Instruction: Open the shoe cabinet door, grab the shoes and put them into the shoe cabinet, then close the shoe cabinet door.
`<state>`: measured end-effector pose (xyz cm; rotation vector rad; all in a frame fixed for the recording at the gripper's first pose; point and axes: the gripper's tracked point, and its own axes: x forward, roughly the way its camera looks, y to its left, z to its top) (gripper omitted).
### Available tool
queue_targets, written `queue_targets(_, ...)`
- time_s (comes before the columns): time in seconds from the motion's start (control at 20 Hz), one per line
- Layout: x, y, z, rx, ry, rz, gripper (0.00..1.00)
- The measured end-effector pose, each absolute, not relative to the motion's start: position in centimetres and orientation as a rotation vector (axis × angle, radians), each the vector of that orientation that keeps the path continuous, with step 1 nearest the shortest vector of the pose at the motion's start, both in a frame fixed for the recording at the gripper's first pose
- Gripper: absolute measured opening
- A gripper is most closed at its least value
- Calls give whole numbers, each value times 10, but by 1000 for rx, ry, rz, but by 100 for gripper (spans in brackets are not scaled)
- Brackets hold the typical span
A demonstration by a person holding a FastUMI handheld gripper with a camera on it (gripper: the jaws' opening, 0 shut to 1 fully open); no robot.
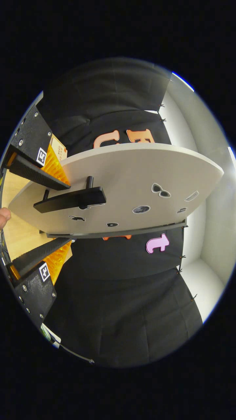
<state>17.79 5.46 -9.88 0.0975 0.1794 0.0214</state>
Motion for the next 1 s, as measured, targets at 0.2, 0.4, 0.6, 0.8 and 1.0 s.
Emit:
queue_targets(0.2,197,98,-100,117,188,35,92)
queue_targets(0.4,224,136,-108,123,211,51,93)
queue_targets(0.6,254,170,-116,146,227,82,95)
queue_targets(0.8,278,190,-117,168,236,135,95)
queue_targets(1.0,278,189,-121,141,220,162,96)
